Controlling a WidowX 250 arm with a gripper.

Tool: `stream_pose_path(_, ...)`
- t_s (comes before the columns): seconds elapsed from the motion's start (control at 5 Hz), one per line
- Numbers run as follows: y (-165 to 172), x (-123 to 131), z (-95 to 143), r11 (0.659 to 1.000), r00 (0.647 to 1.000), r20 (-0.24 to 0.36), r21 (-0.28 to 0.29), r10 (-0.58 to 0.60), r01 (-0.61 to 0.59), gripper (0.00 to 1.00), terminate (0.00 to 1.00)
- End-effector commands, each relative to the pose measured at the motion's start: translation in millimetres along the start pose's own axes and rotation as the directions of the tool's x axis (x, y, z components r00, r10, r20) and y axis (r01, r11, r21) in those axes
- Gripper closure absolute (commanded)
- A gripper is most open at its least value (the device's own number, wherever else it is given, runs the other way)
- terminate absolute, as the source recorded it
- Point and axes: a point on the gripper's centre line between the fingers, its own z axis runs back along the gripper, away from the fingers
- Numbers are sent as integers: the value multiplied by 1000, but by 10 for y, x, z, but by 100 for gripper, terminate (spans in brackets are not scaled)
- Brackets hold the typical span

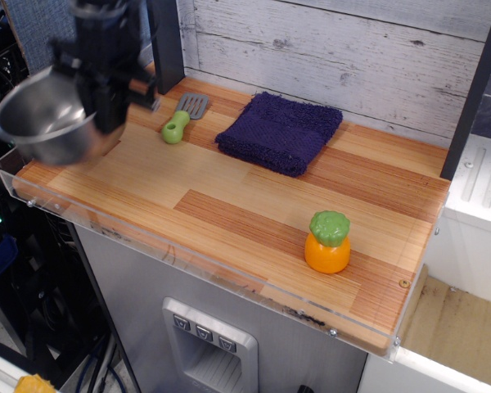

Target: Put the pot on the purple towel.

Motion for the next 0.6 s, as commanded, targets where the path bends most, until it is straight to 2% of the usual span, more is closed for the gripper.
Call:
stream_pose_path(0.0,-573,427,488,996,986,143,7,-89,88,100,0)
stream_pose_path(0.2,-907,787,457,992,981,146,-7,-126,128,100,0)
stream_pose_path(0.4,-1045,1052,336,991,983,129,-32,-128,133,100,0)
